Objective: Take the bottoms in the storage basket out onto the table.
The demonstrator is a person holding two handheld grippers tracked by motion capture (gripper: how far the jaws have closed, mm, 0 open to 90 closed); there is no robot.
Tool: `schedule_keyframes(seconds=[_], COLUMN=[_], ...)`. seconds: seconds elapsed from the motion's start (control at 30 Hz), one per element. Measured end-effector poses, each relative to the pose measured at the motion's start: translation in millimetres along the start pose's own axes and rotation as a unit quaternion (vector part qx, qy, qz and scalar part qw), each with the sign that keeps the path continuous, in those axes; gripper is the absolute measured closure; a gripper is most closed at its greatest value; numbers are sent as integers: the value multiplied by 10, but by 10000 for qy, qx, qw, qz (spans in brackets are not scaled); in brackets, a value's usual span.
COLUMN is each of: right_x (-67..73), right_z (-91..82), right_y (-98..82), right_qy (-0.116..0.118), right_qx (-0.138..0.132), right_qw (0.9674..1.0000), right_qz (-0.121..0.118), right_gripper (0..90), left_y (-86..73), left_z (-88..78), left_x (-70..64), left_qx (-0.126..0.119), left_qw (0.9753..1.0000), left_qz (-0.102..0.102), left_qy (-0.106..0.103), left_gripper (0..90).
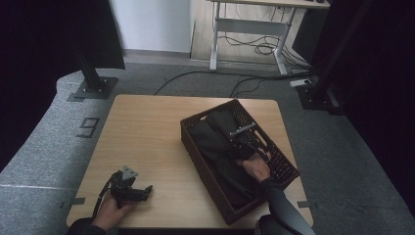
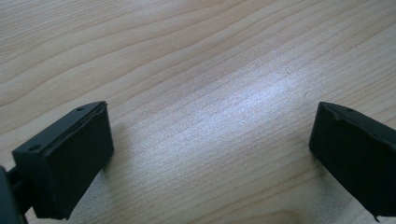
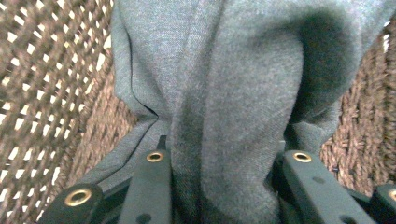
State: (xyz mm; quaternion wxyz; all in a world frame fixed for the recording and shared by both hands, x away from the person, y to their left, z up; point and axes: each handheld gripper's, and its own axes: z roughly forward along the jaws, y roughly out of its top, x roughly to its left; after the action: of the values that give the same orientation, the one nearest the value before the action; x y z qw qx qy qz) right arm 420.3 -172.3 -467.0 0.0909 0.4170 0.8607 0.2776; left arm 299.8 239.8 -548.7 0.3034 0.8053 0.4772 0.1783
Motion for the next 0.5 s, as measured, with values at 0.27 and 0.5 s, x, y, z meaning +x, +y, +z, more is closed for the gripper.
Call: schedule_keyframes(seconds=[0.27,0.5], right_x=[-10,8], right_z=[-179,-282], right_y=[-74,-113], right_qy=[-30,-57], right_qx=[-698,-1177], right_qw=[9975,9928], right_qz=[139,223], right_gripper=[673,675], left_y=[0,0], left_z=[0,0], left_x=[0,0], left_qx=[-3,-2], left_qw=[10000,10000], left_qz=[-3,-2], left_qy=[-1,-1], left_gripper=[0,0])
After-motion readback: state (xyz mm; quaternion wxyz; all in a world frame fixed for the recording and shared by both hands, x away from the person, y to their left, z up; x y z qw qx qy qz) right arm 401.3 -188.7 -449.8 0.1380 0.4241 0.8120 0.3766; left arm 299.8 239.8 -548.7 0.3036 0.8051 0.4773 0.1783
